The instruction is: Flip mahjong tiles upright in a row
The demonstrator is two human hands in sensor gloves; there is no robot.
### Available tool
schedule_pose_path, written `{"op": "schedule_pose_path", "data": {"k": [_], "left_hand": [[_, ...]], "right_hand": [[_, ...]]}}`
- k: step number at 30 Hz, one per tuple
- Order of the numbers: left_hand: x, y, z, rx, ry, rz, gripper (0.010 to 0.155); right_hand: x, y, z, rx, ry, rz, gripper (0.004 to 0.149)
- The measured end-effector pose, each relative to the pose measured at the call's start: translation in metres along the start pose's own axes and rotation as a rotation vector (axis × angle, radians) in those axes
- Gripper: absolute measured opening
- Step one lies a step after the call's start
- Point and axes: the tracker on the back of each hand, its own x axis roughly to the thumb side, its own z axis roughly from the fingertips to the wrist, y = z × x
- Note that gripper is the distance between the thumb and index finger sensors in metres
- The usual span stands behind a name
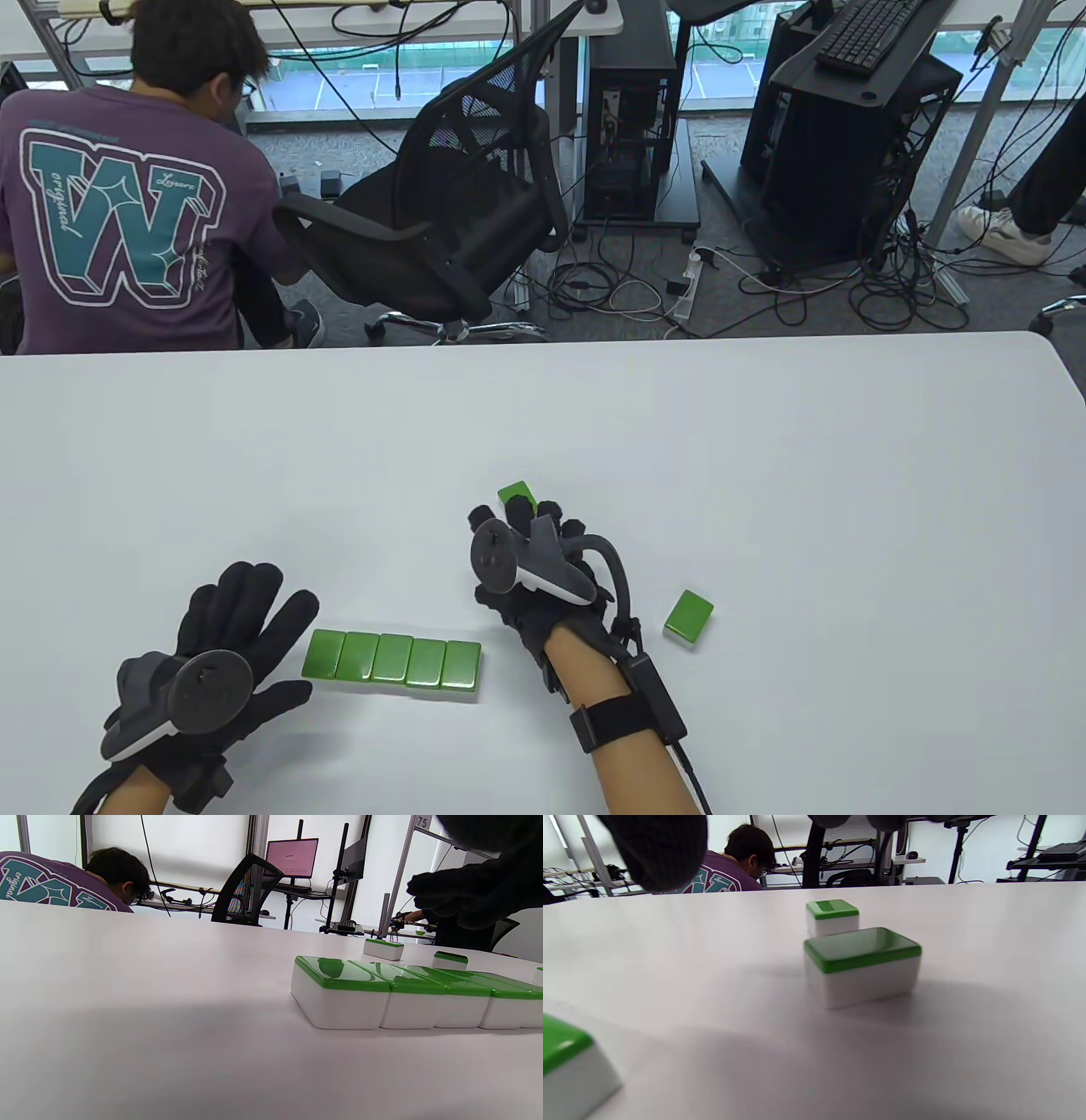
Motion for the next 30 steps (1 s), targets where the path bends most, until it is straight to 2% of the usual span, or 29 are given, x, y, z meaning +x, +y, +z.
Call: {"op": "schedule_pose_path", "data": {"k": [6, 13, 17, 21, 26, 28, 30], "left_hand": [[-0.001, 0.0, -0.001, -0.005, 0.002, 0.007, 0.086], [-0.001, -0.001, -0.001, -0.017, 0.006, 0.008, 0.086], [-0.001, -0.001, -0.001, -0.024, 0.004, 0.006, 0.086], [-0.001, -0.002, -0.001, -0.033, 0.004, 0.007, 0.086], [-0.001, -0.002, -0.002, -0.04, 0.006, 0.009, 0.086], [-0.001, -0.003, -0.002, -0.042, 0.007, 0.007, 0.086], [0.0, -0.003, -0.002, -0.043, 0.006, 0.003, 0.086]], "right_hand": [[-0.012, 0.024, -0.017, 0.076, 0.15, 0.159, 0.079], [-0.01, 0.037, -0.026, 0.092, 0.14, 0.139, 0.068], [-0.007, 0.037, -0.025, 0.062, 0.111, 0.149, 0.064], [-0.003, 0.037, -0.014, 0.021, -0.021, 0.129, 0.064], [0.009, 0.038, 0.017, -0.04, -0.246, 0.181, 0.07], [0.014, 0.04, 0.032, -0.015, -0.374, 0.166, 0.073], [0.019, 0.044, 0.043, 0.022, -0.446, 0.137, 0.076]]}}
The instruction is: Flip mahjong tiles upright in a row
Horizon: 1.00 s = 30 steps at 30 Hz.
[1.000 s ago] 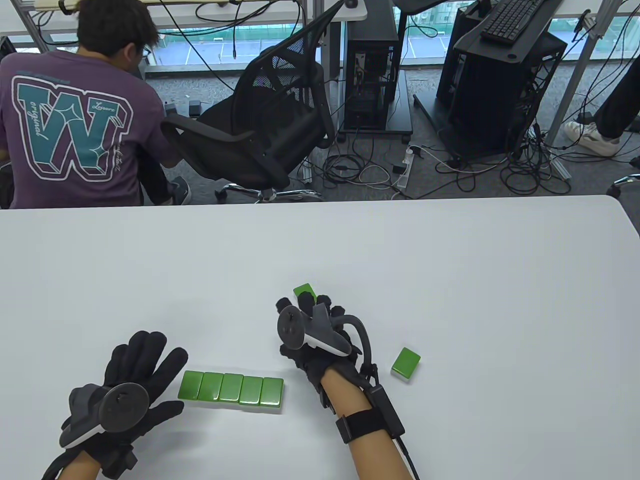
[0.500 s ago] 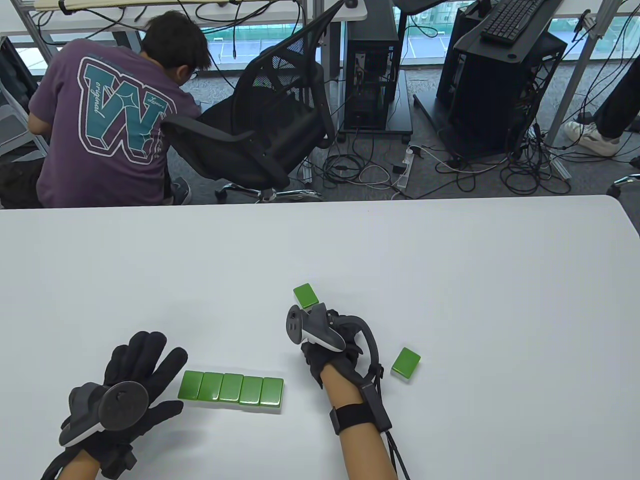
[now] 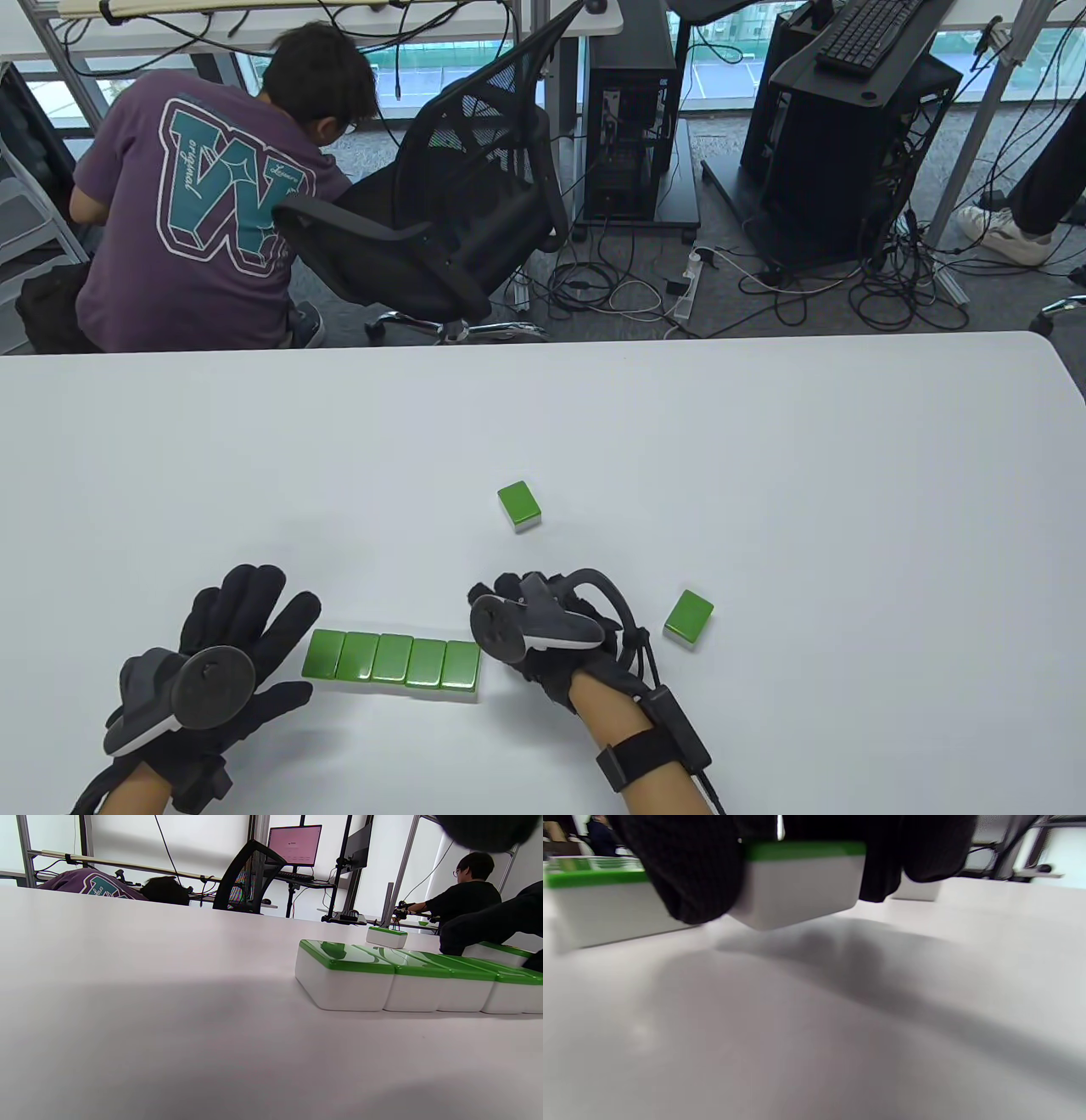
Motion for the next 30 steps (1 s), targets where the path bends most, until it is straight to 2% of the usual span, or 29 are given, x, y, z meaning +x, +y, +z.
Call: {"op": "schedule_pose_path", "data": {"k": [4, 10, 30], "left_hand": [[0.0, 0.0, 0.0, -0.003, -0.001, -0.005, 0.086], [0.002, -0.001, -0.001, -0.004, -0.006, -0.011, 0.086], [0.003, -0.004, -0.002, -0.022, -0.007, -0.016, 0.086]], "right_hand": [[0.018, 0.005, 0.01, 0.001, -0.061, 0.036, 0.081], [0.032, 0.009, 0.011, -0.009, -0.063, 0.062, 0.082], [0.031, 0.017, 0.009, 0.035, -0.031, 0.009, 0.081]]}}
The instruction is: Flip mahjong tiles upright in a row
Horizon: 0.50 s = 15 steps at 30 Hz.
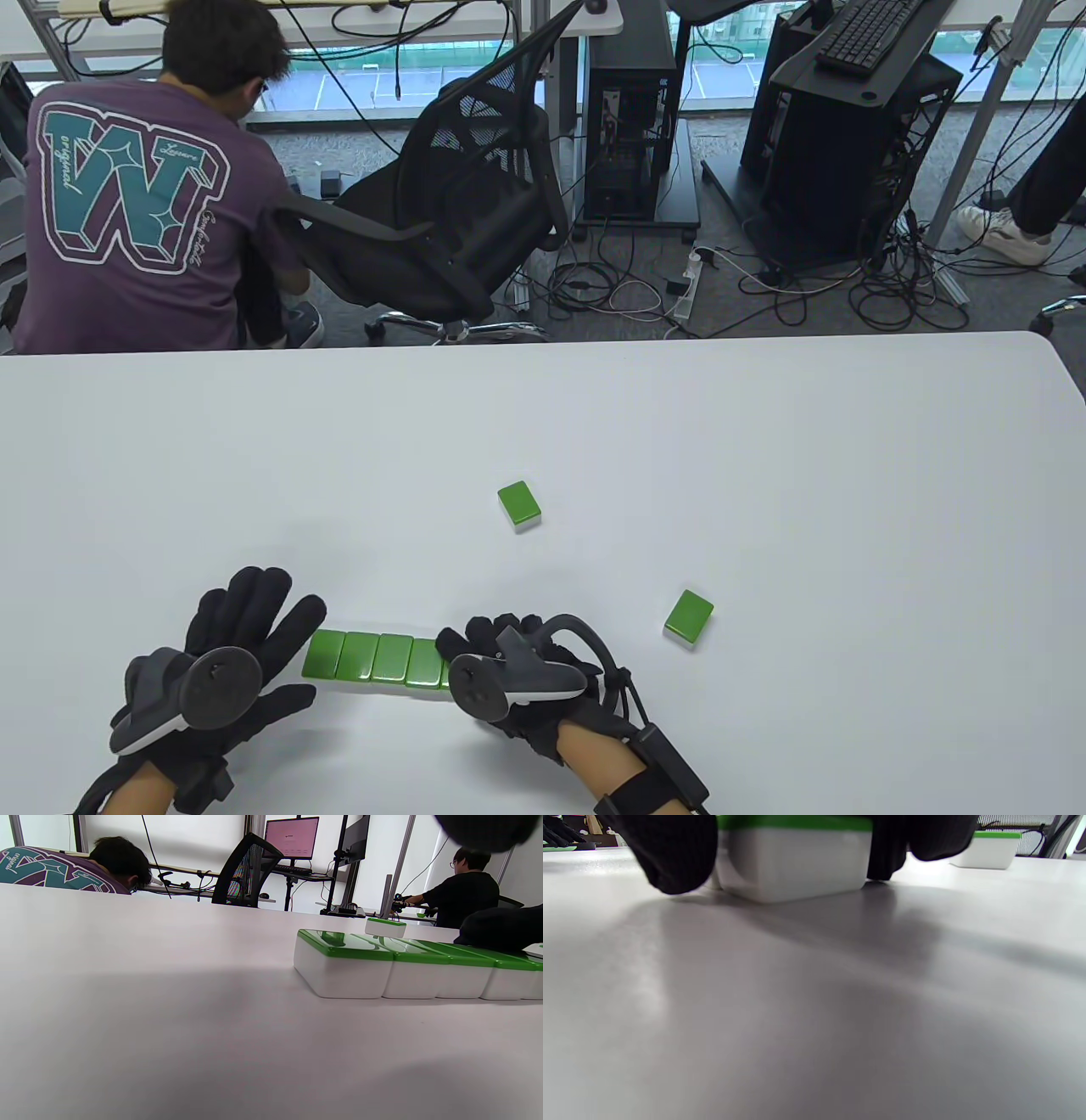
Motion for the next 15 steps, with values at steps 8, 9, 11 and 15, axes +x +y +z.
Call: {"op": "schedule_pose_path", "data": {"k": [8, 9, 11, 15], "left_hand": [[-0.002, 0.0, 0.0, 0.001, 0.008, 0.007, 0.086], [-0.003, 0.001, 0.0, 0.002, 0.011, 0.009, 0.086], [-0.004, 0.001, 0.0, 0.005, 0.016, 0.014, 0.086], [-0.005, 0.002, 0.0, 0.007, 0.02, 0.017, 0.086]], "right_hand": [[-0.039, -0.03, 0.025, -0.059, 0.148, -0.083, 0.083], [-0.046, -0.032, 0.029, -0.074, 0.176, -0.083, 0.083], [-0.065, -0.035, 0.04, -0.101, 0.254, -0.072, 0.083], [-0.101, -0.03, 0.061, -0.098, 0.394, -0.067, 0.083]]}}
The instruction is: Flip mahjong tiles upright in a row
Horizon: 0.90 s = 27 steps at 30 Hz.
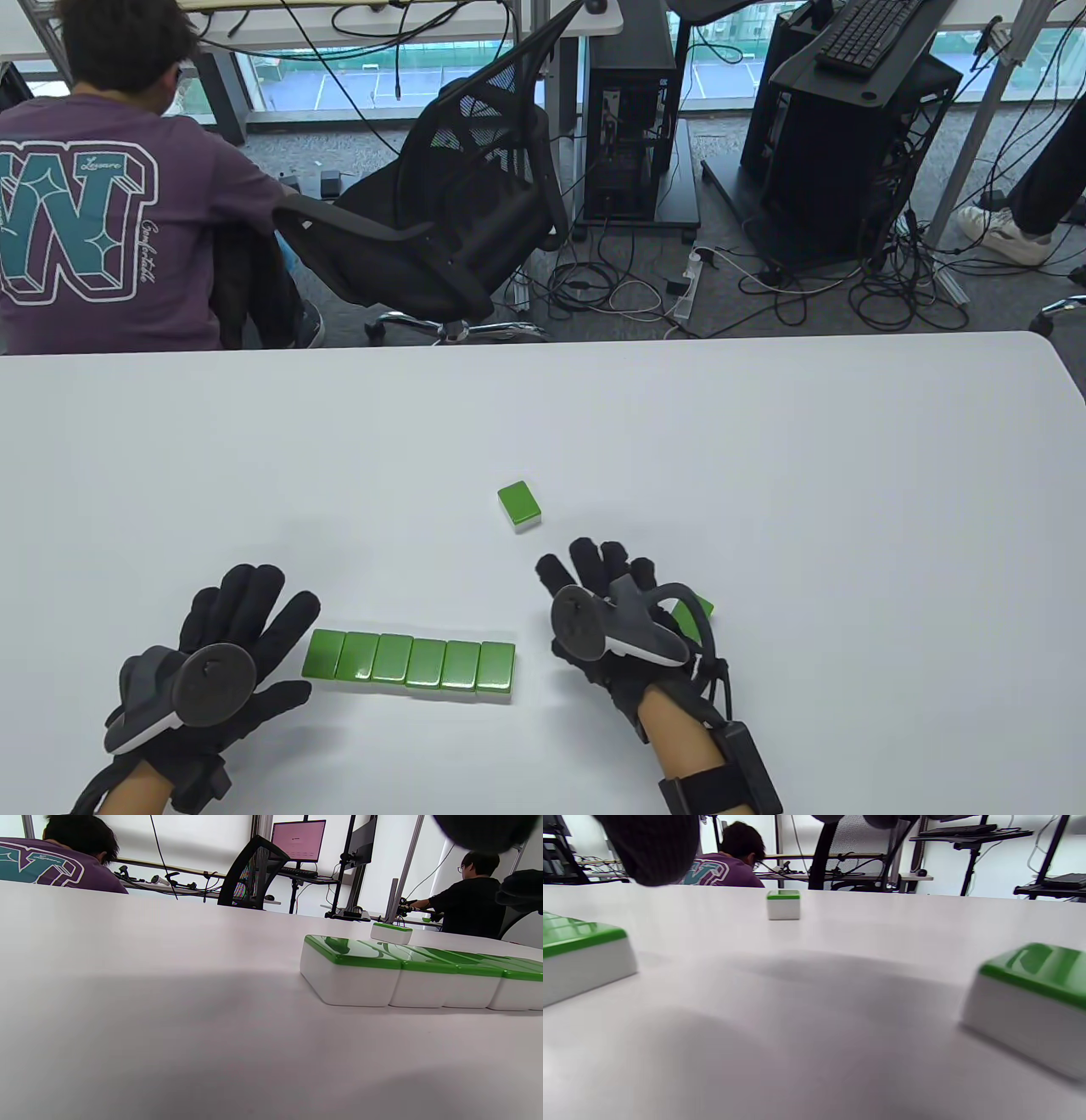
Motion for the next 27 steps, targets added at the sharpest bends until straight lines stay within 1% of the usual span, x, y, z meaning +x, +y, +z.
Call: {"op": "schedule_pose_path", "data": {"k": [3, 5, 9, 16, 20, 23, 27], "left_hand": [[0.0, -0.001, 0.0, -0.006, 0.001, -0.004, 0.086], [0.0, -0.001, 0.0, -0.008, 0.002, -0.005, 0.086], [-0.001, -0.002, -0.001, -0.014, 0.006, -0.003, 0.086], [-0.002, -0.003, -0.001, -0.026, 0.016, 0.006, 0.085], [-0.002, -0.003, -0.001, -0.03, 0.016, 0.007, 0.086], [-0.002, -0.003, -0.001, -0.033, 0.016, 0.007, 0.086], [-0.002, -0.004, -0.001, -0.036, 0.015, 0.007, 0.086]], "right_hand": [[-0.027, 0.01, 0.003, 0.034, 0.1, -0.004, 0.083], [-0.043, 0.019, 0.004, 0.078, 0.162, -0.017, 0.083], [-0.062, 0.034, 0.005, 0.161, 0.229, -0.032, 0.082], [-0.076, 0.039, 0.004, 0.192, 0.293, -0.038, 0.079], [-0.08, 0.04, 0.004, 0.199, 0.279, -0.09, 0.078], [-0.079, 0.04, 0.003, 0.178, 0.262, -0.084, 0.076], [-0.072, 0.037, 0.004, 0.123, 0.227, -0.03, 0.076]]}}
